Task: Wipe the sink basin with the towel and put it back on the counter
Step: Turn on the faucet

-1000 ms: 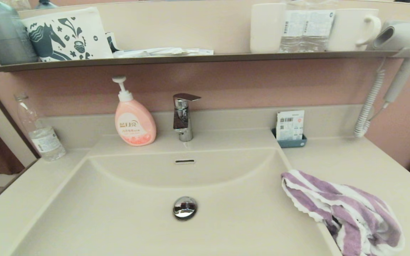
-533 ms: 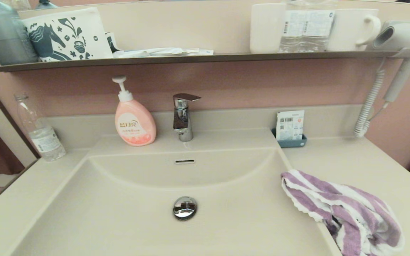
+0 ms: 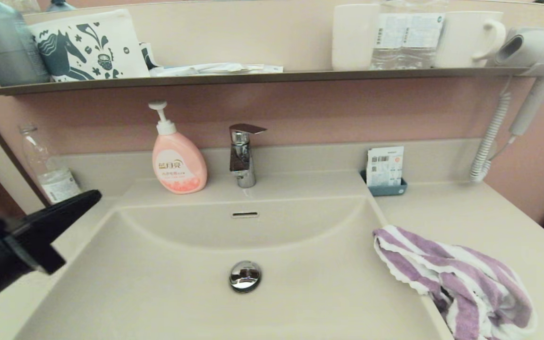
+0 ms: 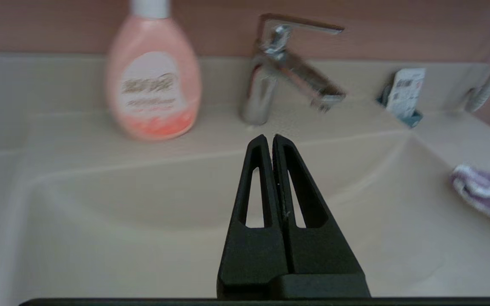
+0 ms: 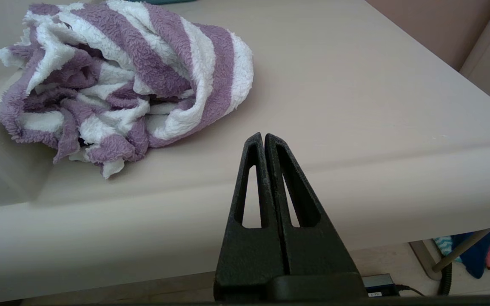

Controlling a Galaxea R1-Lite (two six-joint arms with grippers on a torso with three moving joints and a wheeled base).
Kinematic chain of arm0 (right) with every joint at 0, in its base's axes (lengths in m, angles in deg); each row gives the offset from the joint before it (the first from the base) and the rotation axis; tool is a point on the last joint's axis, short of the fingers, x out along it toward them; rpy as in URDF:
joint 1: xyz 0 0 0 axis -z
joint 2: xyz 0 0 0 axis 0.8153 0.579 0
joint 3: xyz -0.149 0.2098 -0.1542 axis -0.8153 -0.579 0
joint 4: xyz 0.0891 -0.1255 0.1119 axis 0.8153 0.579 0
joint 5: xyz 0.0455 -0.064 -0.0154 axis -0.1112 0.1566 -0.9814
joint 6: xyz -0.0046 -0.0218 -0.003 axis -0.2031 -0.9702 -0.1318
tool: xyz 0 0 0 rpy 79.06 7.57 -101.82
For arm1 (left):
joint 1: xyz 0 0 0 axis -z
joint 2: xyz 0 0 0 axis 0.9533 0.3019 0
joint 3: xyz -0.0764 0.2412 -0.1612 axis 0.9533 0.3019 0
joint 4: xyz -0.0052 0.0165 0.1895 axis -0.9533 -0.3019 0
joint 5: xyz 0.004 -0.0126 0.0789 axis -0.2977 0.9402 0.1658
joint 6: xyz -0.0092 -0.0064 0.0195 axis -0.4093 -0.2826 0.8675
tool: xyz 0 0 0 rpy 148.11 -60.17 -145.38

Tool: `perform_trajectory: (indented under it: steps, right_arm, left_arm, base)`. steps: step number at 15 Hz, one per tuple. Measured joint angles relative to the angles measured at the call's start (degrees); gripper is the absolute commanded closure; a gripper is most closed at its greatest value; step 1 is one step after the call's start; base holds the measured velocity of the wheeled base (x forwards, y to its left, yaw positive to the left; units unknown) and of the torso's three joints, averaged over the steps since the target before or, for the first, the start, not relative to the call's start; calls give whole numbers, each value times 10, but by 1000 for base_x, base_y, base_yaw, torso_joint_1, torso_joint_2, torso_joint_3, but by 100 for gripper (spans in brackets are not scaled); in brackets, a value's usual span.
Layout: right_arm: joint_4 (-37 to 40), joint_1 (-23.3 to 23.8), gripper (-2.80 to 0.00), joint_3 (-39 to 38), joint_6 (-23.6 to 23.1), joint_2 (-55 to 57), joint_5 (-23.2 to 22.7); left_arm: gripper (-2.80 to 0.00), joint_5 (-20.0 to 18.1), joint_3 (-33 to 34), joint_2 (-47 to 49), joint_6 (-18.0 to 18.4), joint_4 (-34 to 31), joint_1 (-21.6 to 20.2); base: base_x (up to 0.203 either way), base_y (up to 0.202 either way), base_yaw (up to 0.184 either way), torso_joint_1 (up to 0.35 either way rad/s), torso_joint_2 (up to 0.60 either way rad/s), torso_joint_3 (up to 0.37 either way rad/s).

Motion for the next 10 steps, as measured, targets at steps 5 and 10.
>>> perform_trajectory:
  steps: [5, 10]
  right_arm:
    - [0, 0, 0, 0, 0, 0, 0]
    - [0, 0, 0, 0, 0, 0, 0]
  left_arm:
    - [0, 89, -78, 147, -4, 55, 138]
    - [0, 119, -172, 264, 54, 51, 201]
  base:
    - [0, 0, 0, 0, 0, 0]
    - [0, 0, 0, 0, 0, 0]
